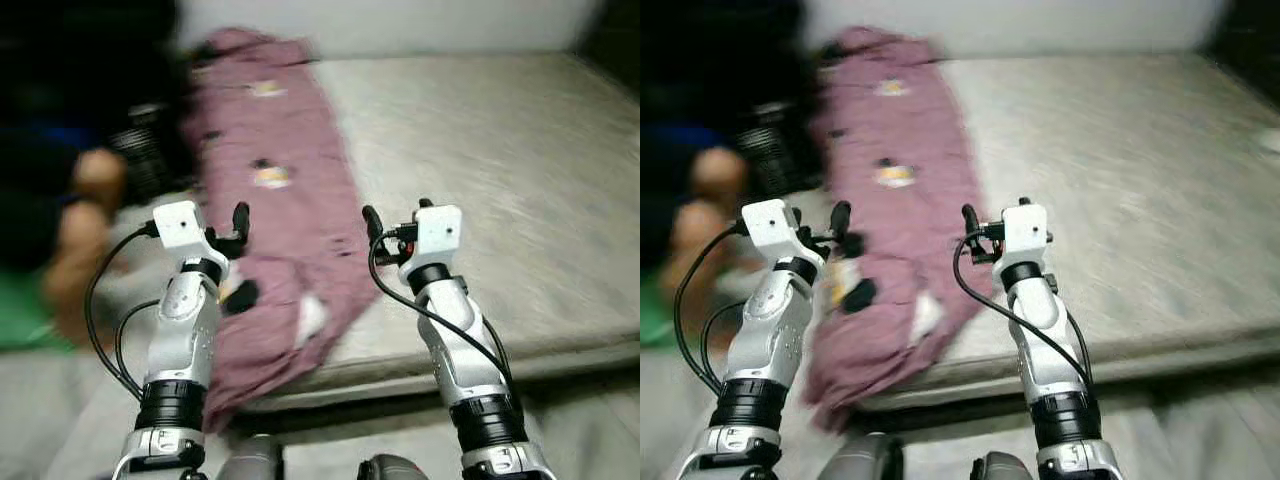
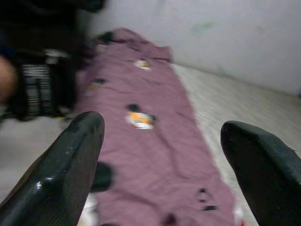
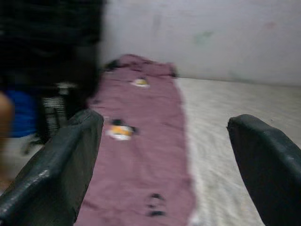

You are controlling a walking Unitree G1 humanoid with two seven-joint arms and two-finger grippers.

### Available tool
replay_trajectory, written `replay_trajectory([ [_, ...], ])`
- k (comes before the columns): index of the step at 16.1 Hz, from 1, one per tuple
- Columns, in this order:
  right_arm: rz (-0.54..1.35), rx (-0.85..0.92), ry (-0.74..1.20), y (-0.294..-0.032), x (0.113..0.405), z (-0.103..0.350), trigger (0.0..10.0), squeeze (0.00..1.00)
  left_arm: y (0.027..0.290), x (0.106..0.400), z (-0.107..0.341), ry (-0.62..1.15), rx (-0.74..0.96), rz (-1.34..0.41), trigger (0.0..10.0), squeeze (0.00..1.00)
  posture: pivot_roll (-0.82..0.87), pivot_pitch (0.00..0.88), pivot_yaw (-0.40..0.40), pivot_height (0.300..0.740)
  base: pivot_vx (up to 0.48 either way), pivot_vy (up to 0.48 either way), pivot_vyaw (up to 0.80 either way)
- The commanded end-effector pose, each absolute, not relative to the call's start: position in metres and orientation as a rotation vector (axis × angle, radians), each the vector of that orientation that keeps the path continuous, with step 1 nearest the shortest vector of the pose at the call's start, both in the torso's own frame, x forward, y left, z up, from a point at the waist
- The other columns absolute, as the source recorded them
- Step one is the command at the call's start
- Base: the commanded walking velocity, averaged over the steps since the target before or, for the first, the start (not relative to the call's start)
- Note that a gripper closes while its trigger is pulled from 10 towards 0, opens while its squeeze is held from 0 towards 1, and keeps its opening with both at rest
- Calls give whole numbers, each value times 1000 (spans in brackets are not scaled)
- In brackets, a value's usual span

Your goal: Clean up the room

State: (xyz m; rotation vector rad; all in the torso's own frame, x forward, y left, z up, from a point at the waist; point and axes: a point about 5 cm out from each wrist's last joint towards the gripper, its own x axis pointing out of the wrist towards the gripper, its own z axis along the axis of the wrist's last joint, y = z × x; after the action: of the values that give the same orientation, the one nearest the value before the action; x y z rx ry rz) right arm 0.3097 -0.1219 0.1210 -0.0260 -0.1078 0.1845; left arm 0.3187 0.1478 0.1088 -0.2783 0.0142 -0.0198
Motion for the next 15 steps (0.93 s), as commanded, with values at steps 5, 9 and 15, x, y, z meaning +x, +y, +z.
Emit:
replay_trajectory([
  [5,171,-37,-109,-127,311,122,10000,0,140,320,110,11,-281,-47,10000,0,-15,35,9,740,0,0,756],
  [9,165,-26,-103,-129,312,121,10000,0,140,321,111,10,-285,-45,10000,0,-14,33,7,740,0,0,0],
  [15,160,-24,-96,-130,313,120,10000,0,138,321,112,0,-286,-53,10000,0,-11,23,5,740,0,0,-339],
])
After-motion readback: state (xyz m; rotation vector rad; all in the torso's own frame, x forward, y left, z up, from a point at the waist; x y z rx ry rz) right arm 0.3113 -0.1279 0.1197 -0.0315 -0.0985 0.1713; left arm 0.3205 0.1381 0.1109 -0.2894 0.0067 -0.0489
